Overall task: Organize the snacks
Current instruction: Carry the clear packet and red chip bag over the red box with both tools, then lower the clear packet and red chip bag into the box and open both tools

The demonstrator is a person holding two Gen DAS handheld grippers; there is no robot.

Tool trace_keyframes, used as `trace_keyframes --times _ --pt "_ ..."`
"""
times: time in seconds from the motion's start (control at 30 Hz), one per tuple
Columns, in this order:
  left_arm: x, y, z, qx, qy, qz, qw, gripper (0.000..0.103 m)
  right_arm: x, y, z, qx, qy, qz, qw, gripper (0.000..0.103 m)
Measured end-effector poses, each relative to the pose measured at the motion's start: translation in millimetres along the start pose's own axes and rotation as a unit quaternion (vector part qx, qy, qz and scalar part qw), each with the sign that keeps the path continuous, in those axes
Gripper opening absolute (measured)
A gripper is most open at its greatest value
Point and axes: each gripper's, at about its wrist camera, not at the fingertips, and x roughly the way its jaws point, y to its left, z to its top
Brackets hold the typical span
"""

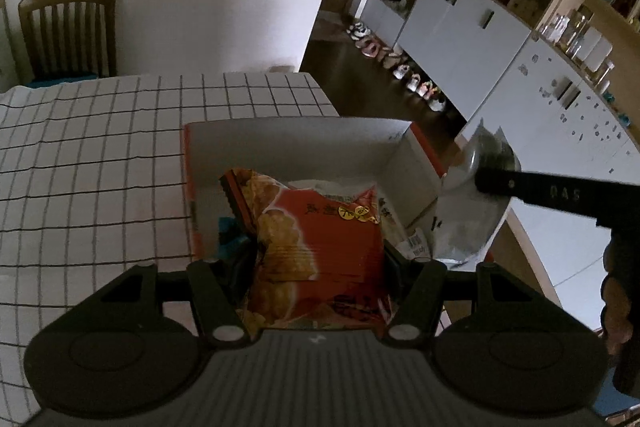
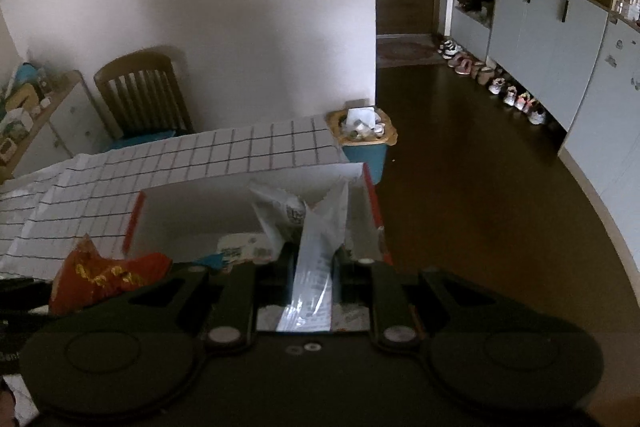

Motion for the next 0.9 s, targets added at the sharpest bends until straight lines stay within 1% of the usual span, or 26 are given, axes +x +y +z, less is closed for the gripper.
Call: trace_keyframes --times 0.2,0.37,0.53,0.77,0.9 --pt "26.5 -11.9 2.1 0.011 0.011 0.015 0.9998 0.063 25.4 -0.3 5.9 -0.007 0.012 -0.006 1.0 0.016" --pt "46.2 -12.6 3.2 0.009 0.021 0.028 0.9993 0.063 46.2 5.1 8.9 -0.022 0.035 0.005 0.999 0.016" --pt "58.6 -13.3 4.2 0.011 0.03 0.034 0.9989 0.063 61.3 13.2 2.3 -0.041 0.068 0.021 0.997 0.016" --pt "69.1 -17.5 -3.3 0.014 0.045 0.039 0.9981 0.063 74.7 19.1 -6.7 -0.055 0.1 0.031 0.993 0.016" --pt "74.9 -18.4 -8.0 0.014 0.053 0.045 0.9975 0.063 78.6 19.7 -10.7 -0.056 0.111 0.036 0.992 0.016"
